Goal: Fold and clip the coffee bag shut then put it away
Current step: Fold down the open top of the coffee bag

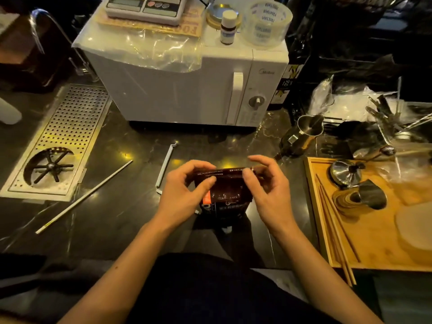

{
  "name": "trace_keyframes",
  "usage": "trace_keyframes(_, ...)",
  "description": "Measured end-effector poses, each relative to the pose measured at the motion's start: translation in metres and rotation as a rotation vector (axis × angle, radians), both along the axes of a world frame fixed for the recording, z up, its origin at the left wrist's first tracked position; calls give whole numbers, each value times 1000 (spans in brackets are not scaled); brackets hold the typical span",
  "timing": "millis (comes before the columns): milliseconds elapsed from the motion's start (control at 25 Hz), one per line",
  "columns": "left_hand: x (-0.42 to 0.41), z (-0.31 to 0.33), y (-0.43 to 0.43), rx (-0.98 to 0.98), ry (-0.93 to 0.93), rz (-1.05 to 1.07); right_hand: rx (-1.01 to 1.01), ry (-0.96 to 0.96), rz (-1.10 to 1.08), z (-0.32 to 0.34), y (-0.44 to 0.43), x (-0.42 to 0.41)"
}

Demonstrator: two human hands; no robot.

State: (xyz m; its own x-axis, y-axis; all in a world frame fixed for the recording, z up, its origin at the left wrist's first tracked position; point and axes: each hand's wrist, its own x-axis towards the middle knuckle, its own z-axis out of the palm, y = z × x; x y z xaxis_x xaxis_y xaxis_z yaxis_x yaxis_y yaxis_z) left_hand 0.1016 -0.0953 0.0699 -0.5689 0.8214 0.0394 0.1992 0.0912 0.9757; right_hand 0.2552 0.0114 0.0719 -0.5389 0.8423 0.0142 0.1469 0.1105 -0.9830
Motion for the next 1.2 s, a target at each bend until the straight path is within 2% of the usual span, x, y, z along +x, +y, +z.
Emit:
trace_keyframes(160,3,-3,-10,27,1,10,289,-66,74,-3,-11,-9)
trace_keyframes(360,5,-4,-15,61,1,30,386,-49,75,-6,-18,-14)
trace_keyframes(640,14,-7,3,127,164,-12,385,-38,-19,-11,-19,-15)
trace_keyframes(1080,9,-14,10,130,178,14,351,-33,7,-9,-12,-18)
trace_keyframes(1200,10,-13,10,129,186,10,343,-66,-48,-9,-15,-22)
